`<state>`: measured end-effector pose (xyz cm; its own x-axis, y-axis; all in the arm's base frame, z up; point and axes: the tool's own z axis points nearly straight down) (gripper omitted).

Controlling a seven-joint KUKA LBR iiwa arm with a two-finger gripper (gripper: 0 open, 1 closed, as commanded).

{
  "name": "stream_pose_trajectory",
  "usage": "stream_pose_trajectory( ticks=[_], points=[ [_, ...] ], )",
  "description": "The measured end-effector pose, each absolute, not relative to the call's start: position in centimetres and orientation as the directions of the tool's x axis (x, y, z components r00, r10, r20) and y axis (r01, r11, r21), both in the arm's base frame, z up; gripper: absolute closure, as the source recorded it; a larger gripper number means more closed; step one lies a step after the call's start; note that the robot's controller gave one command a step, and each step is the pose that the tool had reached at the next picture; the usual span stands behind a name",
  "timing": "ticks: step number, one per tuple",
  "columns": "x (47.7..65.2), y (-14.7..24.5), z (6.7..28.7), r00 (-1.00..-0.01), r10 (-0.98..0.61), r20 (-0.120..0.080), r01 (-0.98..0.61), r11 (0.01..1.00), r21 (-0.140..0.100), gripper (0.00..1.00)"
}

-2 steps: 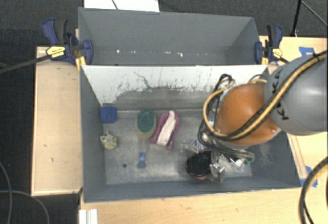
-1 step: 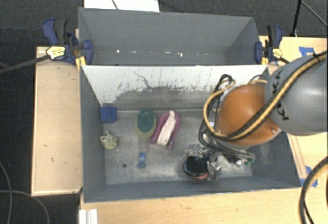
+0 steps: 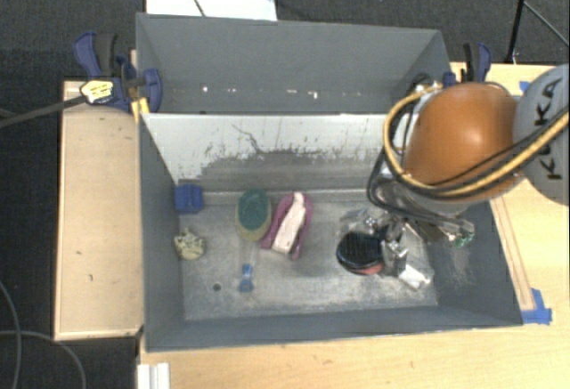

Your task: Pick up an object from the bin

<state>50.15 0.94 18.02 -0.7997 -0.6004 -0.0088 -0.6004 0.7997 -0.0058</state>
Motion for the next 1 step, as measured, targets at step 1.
stream_pose_trajectory(
  ticks=[1],
  points=[
    [51.47,0.63,23.98,-0.837,-0.548,-0.008,-0.548,0.837,-0.005,1.0]
  ],
)
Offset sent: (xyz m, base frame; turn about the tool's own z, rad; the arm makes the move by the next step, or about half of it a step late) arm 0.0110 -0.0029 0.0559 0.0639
